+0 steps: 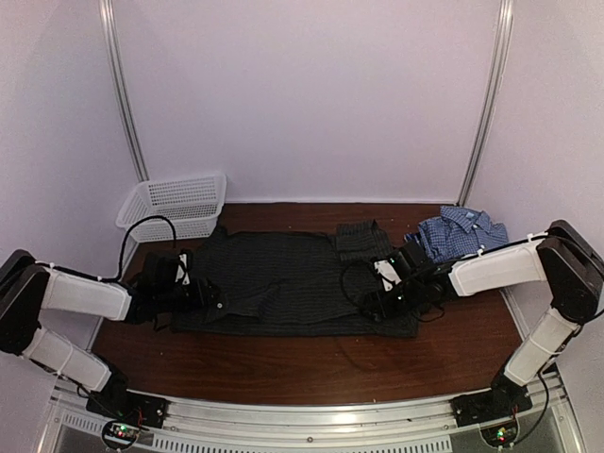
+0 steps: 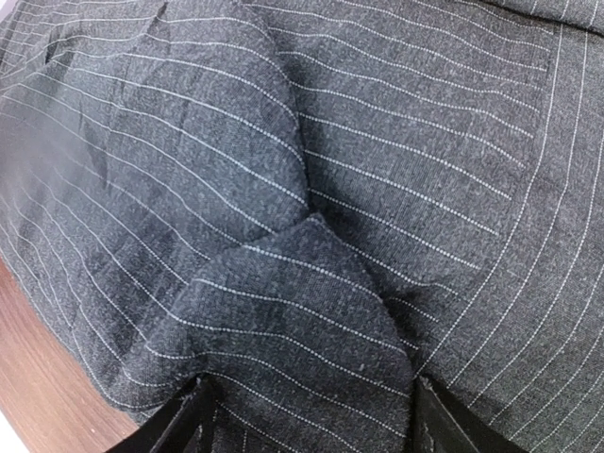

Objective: Fold and stack the long sleeve shirts
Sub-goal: Smooth out the 1/3-folded shirt at the center of the board.

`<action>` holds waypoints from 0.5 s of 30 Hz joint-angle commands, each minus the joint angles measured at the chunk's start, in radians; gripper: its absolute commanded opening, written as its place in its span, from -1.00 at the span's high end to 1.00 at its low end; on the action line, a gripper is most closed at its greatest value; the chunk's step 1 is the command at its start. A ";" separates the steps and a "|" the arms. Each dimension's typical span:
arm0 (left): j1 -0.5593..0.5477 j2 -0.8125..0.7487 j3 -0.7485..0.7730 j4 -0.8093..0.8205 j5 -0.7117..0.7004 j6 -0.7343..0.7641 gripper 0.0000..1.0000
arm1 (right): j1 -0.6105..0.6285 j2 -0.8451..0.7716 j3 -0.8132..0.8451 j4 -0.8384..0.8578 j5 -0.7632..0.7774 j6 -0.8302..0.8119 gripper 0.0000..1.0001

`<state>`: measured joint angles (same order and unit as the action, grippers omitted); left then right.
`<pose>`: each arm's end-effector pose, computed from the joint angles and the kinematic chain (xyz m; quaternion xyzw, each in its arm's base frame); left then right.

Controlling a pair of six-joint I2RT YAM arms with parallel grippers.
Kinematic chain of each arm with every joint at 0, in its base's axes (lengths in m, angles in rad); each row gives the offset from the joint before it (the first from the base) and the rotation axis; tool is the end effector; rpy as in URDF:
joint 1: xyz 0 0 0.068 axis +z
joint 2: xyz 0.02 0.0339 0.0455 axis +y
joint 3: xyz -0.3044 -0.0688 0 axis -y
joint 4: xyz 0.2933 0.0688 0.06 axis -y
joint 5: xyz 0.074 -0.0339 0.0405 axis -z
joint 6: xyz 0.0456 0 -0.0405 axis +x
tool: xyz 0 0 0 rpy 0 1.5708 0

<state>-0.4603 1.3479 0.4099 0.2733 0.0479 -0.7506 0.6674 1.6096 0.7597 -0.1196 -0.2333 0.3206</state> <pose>0.2397 -0.1213 0.1356 -0.1196 0.8909 -0.2667 0.3475 0.2585 0.2171 0.1393 -0.1976 0.9285 0.2373 0.2063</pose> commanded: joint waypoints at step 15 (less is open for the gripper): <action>0.010 0.100 0.001 0.028 0.082 0.081 0.34 | 0.011 0.036 0.004 0.002 0.022 0.004 -0.42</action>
<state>-0.4568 1.4418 0.4187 0.2596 0.1131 -0.6888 0.6682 1.6180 0.7601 -0.1120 -0.2264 0.3202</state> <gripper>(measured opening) 0.343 0.710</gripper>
